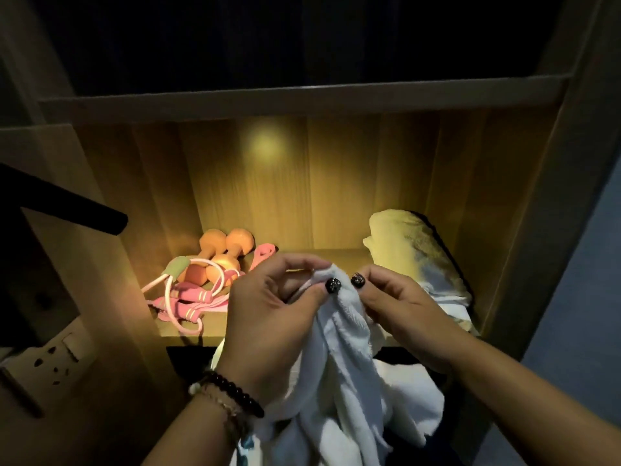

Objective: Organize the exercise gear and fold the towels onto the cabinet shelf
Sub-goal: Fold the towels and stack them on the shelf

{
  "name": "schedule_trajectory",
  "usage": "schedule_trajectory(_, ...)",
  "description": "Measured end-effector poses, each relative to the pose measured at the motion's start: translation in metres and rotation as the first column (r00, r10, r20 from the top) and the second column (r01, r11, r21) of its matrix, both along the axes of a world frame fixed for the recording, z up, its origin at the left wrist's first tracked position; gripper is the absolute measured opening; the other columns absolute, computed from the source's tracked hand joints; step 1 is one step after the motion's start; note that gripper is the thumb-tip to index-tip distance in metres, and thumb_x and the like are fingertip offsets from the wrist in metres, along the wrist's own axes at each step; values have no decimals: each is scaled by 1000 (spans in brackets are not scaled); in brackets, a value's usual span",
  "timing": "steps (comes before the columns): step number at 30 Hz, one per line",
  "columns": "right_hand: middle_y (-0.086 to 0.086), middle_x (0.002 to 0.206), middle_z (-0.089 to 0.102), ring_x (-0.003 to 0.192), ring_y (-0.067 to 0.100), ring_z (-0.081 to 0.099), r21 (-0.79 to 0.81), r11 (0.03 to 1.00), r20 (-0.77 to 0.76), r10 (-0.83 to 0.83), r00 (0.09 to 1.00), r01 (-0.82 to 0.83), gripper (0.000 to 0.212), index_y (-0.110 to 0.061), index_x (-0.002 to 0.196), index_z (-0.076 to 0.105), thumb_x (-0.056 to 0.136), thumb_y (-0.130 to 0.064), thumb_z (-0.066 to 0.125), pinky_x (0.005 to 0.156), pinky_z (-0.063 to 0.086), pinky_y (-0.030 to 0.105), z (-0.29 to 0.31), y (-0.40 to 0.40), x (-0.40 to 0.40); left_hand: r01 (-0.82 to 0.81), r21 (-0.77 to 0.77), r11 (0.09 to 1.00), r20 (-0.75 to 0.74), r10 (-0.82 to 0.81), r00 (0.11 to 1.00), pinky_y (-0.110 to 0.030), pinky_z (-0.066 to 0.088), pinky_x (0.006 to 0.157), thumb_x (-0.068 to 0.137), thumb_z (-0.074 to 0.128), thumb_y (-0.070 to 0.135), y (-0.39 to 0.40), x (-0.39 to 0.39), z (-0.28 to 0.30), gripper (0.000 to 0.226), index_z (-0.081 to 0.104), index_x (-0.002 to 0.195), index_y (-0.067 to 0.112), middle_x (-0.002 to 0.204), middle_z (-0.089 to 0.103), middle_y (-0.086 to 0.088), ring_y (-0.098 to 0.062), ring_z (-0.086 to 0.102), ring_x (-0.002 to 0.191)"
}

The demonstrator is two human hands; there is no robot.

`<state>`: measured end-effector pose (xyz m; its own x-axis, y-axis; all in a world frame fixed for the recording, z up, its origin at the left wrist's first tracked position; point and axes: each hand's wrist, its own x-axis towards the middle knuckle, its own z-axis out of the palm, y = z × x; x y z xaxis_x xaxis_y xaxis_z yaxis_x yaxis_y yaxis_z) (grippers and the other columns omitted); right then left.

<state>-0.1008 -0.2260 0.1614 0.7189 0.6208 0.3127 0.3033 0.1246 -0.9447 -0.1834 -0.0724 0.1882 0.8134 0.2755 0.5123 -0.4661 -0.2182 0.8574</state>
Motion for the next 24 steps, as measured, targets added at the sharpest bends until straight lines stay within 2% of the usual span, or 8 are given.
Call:
schedule_trajectory(2,-2,79,63,75,9,58,9,1000,69,-18,997,18,27,-18,83,65,87,-43,57,70,45,22,27,0,11,30,8,1000,36,-30,999,-17,54,66,80,68,-10,4,15,32,28,69,89,16,81,76,0,-12,73,80)
schedule_trajectory(5,8,106,71,103,26,65,3,1000,108,-26,994,26,41,-19,102,72,82,-52,59,94,47,42,75,3,28,17,56,998,143,-25,989,-17,54,65,80,70,-6,9,38,91,24,69,88,16,79,76,0,-11,73,75)
schedule_trajectory(7,8,111,71,109,28,64,-11,1000,145,-3,989,5,44,-21,106,73,82,-54,58,98,47,44,109,6,38,-5,89,996,214,-14,977,-19,54,68,80,72,-3,9,49,134,20,70,87,16,80,76,-2,-10,72,76)
schedule_trajectory(11,7,101,74,96,22,69,-25,999,218,-19,976,25,47,-18,95,76,74,-59,67,88,55,37,173,12,48,11,49,999,265,-24,964,-27,56,76,82,72,1,13,59,207,14,71,87,14,83,74,-6,-12,69,80)
schedule_trajectory(14,15,80,72,73,22,67,82,973,337,-231,913,216,48,-6,79,74,69,-52,77,67,55,36,220,20,48,24,-49,999,280,-9,960,-36,58,85,82,72,5,20,59,249,10,71,91,10,82,73,-4,-15,69,81)
schedule_trajectory(17,6,50,47,51,13,42,248,852,460,-522,718,461,44,-6,48,53,75,-32,76,50,36,29,277,29,47,-7,-101,995,319,39,947,-37,58,85,81,75,11,24,59,287,11,72,91,11,87,75,-4,-18,72,87)
schedule_trajectory(20,-8,37,28,41,9,27,404,673,574,-714,401,619,51,-11,37,38,74,-24,70,42,23,22,342,31,34,-18,-157,987,347,73,935,-36,58,82,82,75,13,22,58,325,14,72,95,8,94,74,-9,-24,71,92)
schedule_trajectory(24,-1,42,39,52,18,43,533,551,613,-775,156,643,38,-12,43,45,72,-21,68,45,29,28,396,27,12,41,-118,992,401,10,916,-34,57,76,85,73,18,9,50,365,19,68,96,3,95,70,-12,-23,67,85)
